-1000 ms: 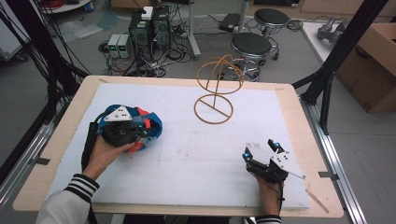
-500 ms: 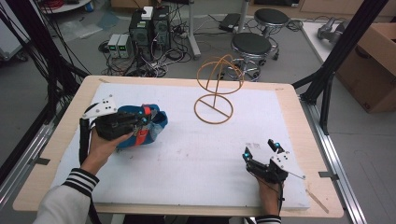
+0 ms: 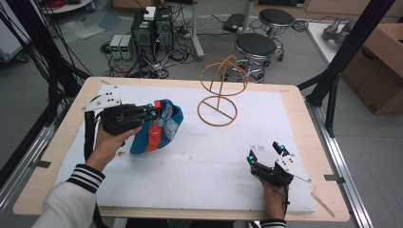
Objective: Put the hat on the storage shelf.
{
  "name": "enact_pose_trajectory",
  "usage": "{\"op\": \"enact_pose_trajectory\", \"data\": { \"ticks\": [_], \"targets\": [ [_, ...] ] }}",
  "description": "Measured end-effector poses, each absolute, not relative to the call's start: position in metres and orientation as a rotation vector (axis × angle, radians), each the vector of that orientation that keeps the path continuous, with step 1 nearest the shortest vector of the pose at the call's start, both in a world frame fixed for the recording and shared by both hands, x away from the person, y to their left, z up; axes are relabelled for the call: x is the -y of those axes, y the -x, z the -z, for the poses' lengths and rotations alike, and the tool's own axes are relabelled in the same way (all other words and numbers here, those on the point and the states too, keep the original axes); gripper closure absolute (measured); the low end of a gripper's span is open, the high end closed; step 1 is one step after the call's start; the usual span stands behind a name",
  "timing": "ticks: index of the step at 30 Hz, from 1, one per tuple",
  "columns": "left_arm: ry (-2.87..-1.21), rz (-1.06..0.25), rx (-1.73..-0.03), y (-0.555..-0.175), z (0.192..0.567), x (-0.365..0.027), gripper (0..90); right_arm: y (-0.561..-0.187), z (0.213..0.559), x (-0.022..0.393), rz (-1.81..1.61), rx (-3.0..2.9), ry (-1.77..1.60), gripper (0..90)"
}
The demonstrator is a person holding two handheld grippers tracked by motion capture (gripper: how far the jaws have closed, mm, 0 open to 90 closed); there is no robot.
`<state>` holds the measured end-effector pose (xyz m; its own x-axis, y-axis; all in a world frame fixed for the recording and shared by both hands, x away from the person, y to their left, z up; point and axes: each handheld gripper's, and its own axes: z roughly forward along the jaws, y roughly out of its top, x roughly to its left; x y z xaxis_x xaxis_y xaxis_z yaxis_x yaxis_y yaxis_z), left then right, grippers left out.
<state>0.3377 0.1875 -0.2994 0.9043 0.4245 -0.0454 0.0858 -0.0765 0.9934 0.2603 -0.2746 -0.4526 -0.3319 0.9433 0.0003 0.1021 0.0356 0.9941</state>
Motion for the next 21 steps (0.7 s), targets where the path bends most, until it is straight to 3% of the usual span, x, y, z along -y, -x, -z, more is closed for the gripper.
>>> {"op": "enact_pose_trajectory", "data": {
  "ticks": [21],
  "targets": [
    [-1.638,-0.252,-0.271,-0.339,0.269,-0.131,88.5,-0.260,0.453,0.276,-1.399,-1.542,-1.102,8.8]
  ]
}}
